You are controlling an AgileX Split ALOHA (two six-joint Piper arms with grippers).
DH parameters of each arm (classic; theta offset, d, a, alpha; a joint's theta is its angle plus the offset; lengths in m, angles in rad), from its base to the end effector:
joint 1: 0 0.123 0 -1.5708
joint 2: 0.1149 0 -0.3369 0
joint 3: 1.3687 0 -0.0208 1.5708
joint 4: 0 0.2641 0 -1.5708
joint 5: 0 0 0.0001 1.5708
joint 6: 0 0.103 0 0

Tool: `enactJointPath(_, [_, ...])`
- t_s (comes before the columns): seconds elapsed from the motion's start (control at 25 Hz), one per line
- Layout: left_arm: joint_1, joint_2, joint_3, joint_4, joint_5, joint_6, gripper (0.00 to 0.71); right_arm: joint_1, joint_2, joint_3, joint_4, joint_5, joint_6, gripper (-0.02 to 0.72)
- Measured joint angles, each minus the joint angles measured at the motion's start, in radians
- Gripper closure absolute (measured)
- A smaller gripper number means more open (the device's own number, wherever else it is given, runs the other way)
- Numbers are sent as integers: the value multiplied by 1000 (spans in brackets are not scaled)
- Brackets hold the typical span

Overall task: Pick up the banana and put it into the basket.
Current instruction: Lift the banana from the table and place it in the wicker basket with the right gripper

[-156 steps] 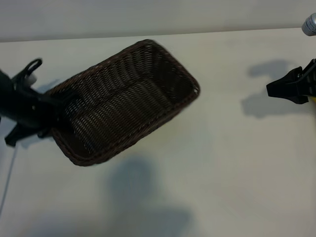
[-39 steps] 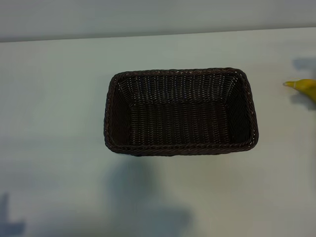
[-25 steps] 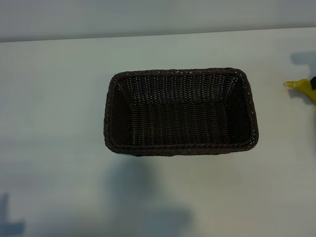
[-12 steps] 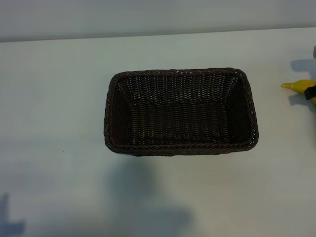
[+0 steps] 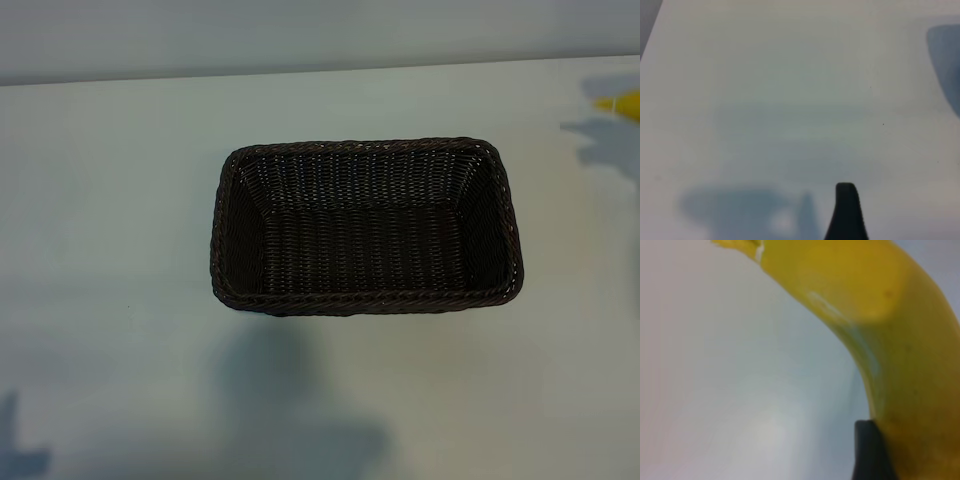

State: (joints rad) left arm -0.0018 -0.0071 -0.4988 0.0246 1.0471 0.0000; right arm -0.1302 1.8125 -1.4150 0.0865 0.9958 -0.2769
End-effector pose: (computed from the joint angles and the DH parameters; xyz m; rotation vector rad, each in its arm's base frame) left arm -0.0351 0.0023 0.2789 0.0008 2.0247 0.0282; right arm 0.4000 -0.0448 0.2787 -0.1566 2.8622 0.0336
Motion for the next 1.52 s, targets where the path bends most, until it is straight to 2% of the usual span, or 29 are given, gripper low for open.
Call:
enactJointPath(0.2, [0,0,0,0,0,0,141,115,-2,-92,0,92,0,287])
enactJointPath(0.36, [0,0,0,0,0,0,141,276,-2,-114,0,93,-58,287])
enactJointPath(0.48, [0,0,0,0,0,0,141,415,-2,-115,0,67,-116,287])
enactJointPath(0.72, [0,0,1,0,0,0,141,636,8,-117,-19,-70,-183,287])
enactJointPath(0.8, [0,0,1,0,0,0,141,670,26,-118,-28,-102,-183,287])
enactJointPath(1.0, [0,0,1,0,0,0,141,714,109,-118,-30,-114,-187,287])
enactJointPath(1.16, [0,0,1,0,0,0,142,716,180,-118,-28,-134,-187,287])
enactJointPath(1.52, [0,0,1,0,0,0,142,716,205,-118,-28,-129,-192,275])
